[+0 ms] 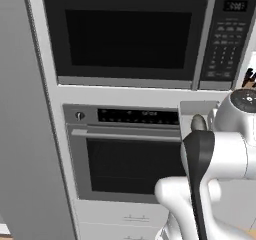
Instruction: Take the meat container that has the fish and place it on the second highest rack of the freezer. Then take the vegetable container that has the onion and corn and place it on the highest rack of the freezer.
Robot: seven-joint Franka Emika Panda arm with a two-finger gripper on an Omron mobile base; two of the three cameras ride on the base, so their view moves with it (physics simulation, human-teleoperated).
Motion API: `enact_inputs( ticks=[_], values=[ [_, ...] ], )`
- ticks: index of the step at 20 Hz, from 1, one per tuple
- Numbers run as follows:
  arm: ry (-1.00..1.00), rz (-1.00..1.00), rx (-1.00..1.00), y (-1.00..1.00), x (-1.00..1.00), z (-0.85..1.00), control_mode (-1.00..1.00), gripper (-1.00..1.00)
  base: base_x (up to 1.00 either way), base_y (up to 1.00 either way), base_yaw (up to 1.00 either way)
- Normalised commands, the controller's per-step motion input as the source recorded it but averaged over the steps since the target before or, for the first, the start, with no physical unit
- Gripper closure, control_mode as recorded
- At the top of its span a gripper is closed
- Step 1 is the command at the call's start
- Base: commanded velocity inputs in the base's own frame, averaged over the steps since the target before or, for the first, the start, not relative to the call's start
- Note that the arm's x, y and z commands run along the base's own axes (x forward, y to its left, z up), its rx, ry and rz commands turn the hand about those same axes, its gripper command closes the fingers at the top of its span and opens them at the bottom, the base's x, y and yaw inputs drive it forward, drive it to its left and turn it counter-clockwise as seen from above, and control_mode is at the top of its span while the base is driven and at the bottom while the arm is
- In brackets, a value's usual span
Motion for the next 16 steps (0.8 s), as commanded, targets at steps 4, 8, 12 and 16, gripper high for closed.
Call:
enact_inputs(
  ticks=[4,8,12,16],
  values=[
    [0.0,0.0,0.0,0.0,0.0,0.0,1.0,1.0,0.0,1.0,0.18],
    [0.0,0.0,0.0,0.0,0.0,0.0,1.0,1.0,-0.03,1.0,0.17],
    [0.0,0.0,0.0,0.0,0.0,0.0,1.0,1.0,-0.08,1.0,0.11],
    [0.0,0.0,0.0,0.0,0.0,0.0,1.0,1.0,-0.09,0.9,0.1]
  ],
)
